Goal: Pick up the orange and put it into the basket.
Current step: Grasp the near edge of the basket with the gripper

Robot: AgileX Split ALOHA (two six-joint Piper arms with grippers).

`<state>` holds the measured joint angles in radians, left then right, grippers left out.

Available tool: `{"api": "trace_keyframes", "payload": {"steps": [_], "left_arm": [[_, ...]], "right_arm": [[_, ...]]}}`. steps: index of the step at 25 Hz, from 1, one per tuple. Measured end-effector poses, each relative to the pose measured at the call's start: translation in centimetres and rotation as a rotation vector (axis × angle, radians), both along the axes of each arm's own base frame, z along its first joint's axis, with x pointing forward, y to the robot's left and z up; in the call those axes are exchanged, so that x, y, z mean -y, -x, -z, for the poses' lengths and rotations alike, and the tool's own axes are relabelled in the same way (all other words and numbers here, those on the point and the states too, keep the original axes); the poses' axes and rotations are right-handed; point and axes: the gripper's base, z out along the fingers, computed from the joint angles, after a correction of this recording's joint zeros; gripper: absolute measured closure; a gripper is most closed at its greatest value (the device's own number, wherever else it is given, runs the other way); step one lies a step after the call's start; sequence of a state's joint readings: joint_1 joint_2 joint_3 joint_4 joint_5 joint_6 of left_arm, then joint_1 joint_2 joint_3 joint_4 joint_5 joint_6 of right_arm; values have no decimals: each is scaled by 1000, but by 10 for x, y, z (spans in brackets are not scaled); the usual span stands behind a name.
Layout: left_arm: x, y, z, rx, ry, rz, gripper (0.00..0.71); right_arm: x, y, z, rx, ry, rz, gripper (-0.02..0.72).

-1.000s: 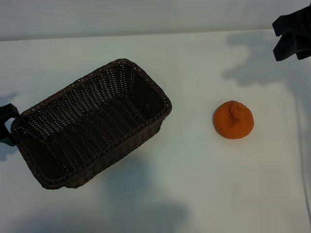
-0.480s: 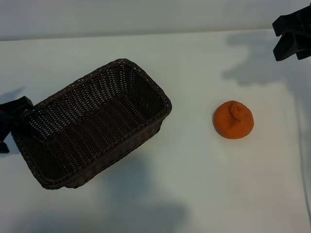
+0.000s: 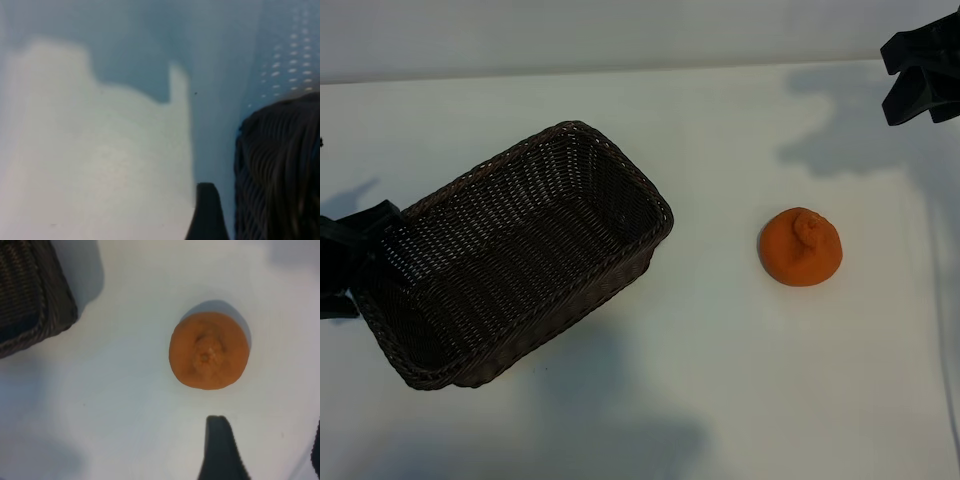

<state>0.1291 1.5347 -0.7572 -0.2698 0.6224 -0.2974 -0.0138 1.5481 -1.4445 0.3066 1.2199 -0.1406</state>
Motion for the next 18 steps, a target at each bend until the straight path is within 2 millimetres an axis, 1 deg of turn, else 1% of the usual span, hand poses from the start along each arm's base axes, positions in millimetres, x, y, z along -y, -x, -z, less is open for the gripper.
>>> {"api": "trace_keyframes", "payload": {"steps": [8, 10, 12, 13, 15, 16, 18], "left_arm": [[5, -5, 12, -19, 60, 12, 145], [5, -5, 14, -25, 61, 14, 166], [5, -5, 14, -27, 62, 15, 235], [5, -5, 14, -28, 62, 17, 305], [5, -5, 14, -27, 61, 19, 489], [5, -5, 14, -26, 64, 20, 553], [5, -6, 14, -23, 68, 26, 548]], "right_arm": [[0, 0, 0, 0, 0, 0, 270], [0, 0, 0, 0, 0, 0, 270], [0, 0, 0, 0, 0, 0, 270], [0, 0, 0, 0, 0, 0, 270], [0, 0, 0, 0, 0, 0, 270], [0, 0, 0, 0, 0, 0, 270], [0, 0, 0, 0, 0, 0, 270]]}}
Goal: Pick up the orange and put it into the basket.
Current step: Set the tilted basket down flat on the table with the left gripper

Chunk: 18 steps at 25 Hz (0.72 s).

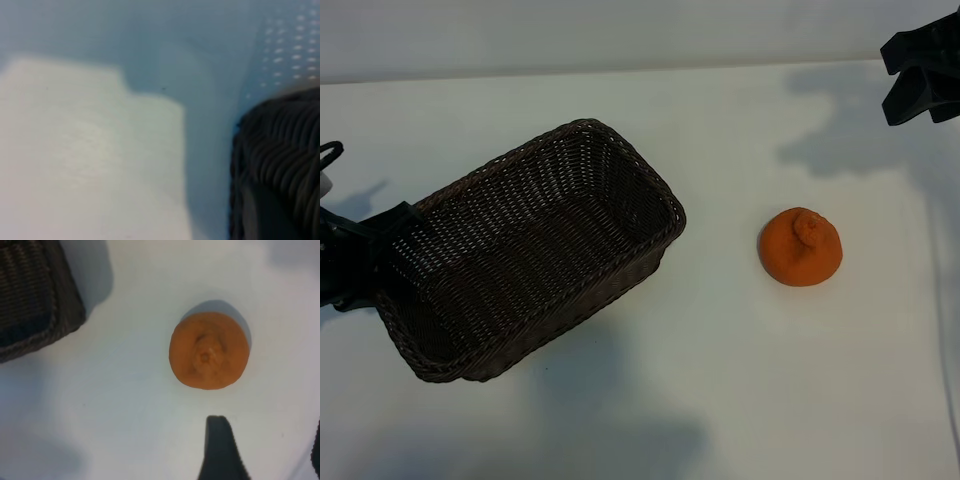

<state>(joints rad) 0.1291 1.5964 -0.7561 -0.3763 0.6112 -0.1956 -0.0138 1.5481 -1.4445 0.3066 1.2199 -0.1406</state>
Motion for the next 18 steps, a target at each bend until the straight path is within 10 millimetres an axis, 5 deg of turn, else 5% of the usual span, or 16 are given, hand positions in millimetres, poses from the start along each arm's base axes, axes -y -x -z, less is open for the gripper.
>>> {"api": "trace_keyframes", "payload": {"steps": [18], "left_arm": [[1, -10, -21, -33, 27, 83, 550]], "right_arm": [[0, 0, 0, 0, 0, 0, 270]]}}
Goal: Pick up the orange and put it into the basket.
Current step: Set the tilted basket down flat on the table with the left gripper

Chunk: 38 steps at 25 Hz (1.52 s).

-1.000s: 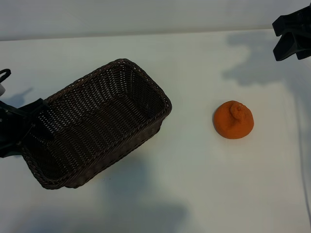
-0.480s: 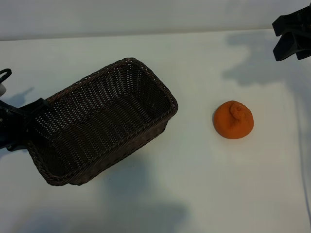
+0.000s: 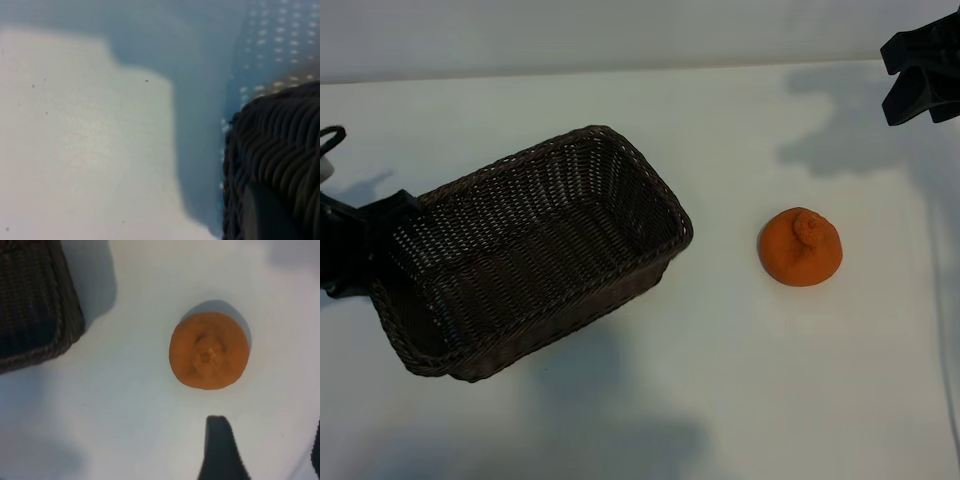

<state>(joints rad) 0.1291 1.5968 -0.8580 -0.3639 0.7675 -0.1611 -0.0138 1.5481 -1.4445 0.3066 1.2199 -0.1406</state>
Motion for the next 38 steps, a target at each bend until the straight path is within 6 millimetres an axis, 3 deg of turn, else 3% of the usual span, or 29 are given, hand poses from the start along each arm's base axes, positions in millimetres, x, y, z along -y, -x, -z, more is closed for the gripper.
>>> {"api": "trace_keyframes", "payload": {"steps": [12, 29, 38], "left_arm": [[6, -28, -56, 79, 88, 153, 550], [6, -45, -118, 201, 77, 369, 550], [6, -48, -127, 254, 58, 428, 550]], "right_arm": [[0, 0, 0, 0, 0, 0, 270], [0, 0, 0, 0, 0, 0, 270], [0, 0, 0, 0, 0, 0, 270]]}}
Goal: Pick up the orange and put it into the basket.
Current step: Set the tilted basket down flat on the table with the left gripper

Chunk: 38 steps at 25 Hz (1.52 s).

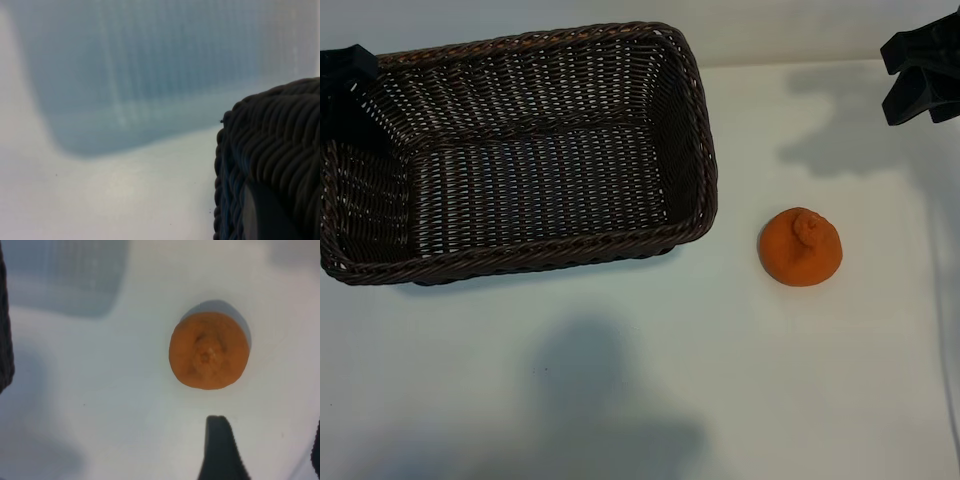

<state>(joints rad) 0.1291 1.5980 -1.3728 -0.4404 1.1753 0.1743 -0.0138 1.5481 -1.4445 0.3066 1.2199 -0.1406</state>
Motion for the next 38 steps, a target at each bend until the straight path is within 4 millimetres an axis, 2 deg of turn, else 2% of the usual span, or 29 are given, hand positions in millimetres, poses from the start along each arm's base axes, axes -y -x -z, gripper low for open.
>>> {"api": "trace_keyframes", "payload": {"steps": [9, 14, 19, 23, 29, 38], "left_arm": [[3, -1, 0, 4, 39, 0, 550], [8, -12, 15, -45, 88, 1, 550], [30, -24, 37, -113, 92, 67, 550], [52, -36, 45, -139, 95, 103, 550], [73, -53, 43, -123, 92, 129, 551], [68, -59, 39, -108, -2, 108, 551]], "right_arm": [[0, 0, 0, 0, 0, 0, 270], [0, 0, 0, 0, 0, 0, 270], [0, 0, 0, 0, 0, 0, 270], [0, 0, 0, 0, 0, 0, 270], [0, 0, 0, 0, -1, 0, 270], [0, 0, 0, 0, -1, 0, 270]]}}
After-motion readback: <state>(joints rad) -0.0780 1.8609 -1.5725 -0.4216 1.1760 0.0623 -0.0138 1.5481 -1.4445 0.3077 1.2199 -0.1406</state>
